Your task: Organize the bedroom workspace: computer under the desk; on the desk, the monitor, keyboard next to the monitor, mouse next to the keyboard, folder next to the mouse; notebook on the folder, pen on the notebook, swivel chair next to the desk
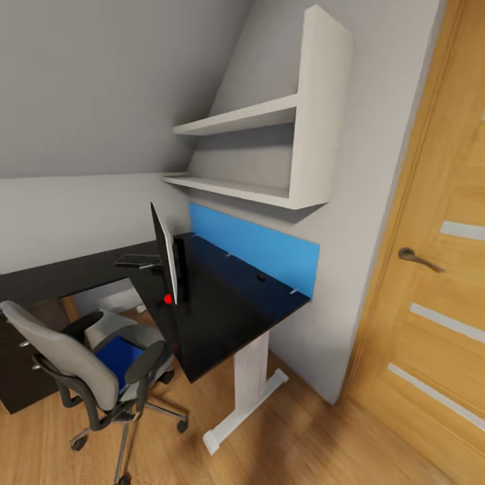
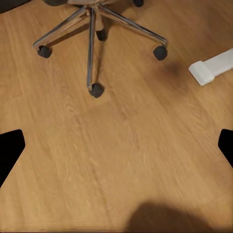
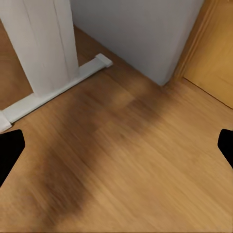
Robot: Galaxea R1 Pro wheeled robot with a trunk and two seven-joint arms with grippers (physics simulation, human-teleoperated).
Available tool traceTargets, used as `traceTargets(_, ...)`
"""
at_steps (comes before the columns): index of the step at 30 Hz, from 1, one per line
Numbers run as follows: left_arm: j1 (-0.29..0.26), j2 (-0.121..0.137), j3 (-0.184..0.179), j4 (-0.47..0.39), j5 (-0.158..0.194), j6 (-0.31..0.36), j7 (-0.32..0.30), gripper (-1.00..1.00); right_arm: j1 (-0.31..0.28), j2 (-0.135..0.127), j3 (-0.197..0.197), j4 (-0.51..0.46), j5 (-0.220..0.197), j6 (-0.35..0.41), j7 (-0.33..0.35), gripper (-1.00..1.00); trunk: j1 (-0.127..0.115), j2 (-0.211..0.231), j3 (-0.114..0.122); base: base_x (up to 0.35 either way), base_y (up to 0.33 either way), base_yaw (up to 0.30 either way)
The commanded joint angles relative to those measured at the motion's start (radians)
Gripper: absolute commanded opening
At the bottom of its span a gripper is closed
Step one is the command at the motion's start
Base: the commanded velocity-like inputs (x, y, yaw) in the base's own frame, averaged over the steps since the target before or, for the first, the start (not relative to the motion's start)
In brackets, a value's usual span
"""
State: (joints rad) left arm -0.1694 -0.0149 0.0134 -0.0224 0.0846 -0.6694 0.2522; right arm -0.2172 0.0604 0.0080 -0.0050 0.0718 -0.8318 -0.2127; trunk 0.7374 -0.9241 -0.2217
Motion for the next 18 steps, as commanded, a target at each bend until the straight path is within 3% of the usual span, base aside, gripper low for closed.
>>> traceTargets(1, -0.001, 0.0, 0.0, 0.001, 0.007, -0.004, -0.002, 1.0, -0.001, 0.0, 0.001, 0.0, 0.008, -0.001, -0.008, 1.0, 0.0, -0.001, -0.001, 0.0, -0.018, 0.289)
traceTargets(18, -0.001, -0.002, 0.0, 0.001, 0.007, -0.003, -0.003, 1.0, 0.0, 0.0, 0.001, 0.0, 0.008, -0.001, -0.008, 1.0, 0.0, -0.001, -0.001, 0.0, -0.002, 0.289)
